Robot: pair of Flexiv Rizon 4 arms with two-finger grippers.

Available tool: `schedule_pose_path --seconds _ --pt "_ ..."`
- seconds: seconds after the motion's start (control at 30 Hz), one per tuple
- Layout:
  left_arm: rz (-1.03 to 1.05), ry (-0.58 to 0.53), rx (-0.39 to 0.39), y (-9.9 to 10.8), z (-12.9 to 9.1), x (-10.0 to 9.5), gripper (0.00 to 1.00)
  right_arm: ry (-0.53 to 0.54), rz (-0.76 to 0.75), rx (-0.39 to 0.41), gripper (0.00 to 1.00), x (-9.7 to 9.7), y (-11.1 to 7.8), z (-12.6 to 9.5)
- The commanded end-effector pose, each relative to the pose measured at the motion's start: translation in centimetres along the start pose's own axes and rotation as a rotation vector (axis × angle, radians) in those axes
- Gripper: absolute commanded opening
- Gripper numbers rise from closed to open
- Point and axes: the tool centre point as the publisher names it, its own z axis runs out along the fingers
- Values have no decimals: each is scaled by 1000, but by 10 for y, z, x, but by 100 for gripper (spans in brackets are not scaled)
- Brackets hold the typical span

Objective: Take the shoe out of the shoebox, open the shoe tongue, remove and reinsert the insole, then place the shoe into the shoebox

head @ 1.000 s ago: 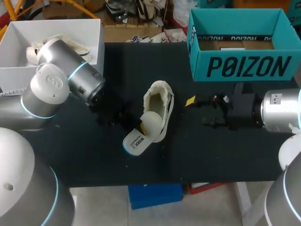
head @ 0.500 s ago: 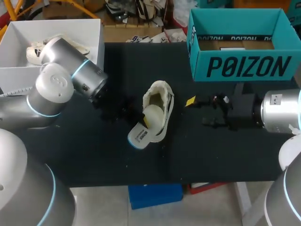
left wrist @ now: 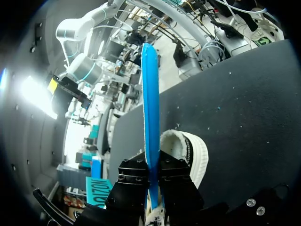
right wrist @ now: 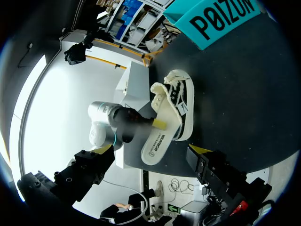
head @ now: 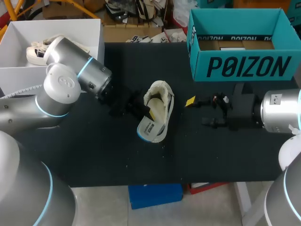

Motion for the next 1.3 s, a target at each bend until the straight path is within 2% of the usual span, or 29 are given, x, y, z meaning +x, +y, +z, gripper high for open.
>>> schedule_pose_path --seconds 0.03,0.57,0.6,0.67,0.77,1.07,1.3 --pt "-4 4 -5 13 9 -1 0 -1 1 1 100 0 0 0" --pt "-59 37 -74 40 9 -3 0 -1 1 1 100 0 0 0" --pt "-57 39 -75 40 8 -3 7 -1 1 1 100 0 0 0" --pt "-49 37 -74 36 6 -7 35 -1 1 1 100 0 0 0" --pt "-29 38 -57 27 3 -12 49 -1 1 1 100 0 0 0" --pt "17 67 -11 -3 -11 -15 43 -1 1 1 100 0 0 0" --pt "32 85 -2 -13 -18 -13 37 -1 1 1 100 0 0 0"
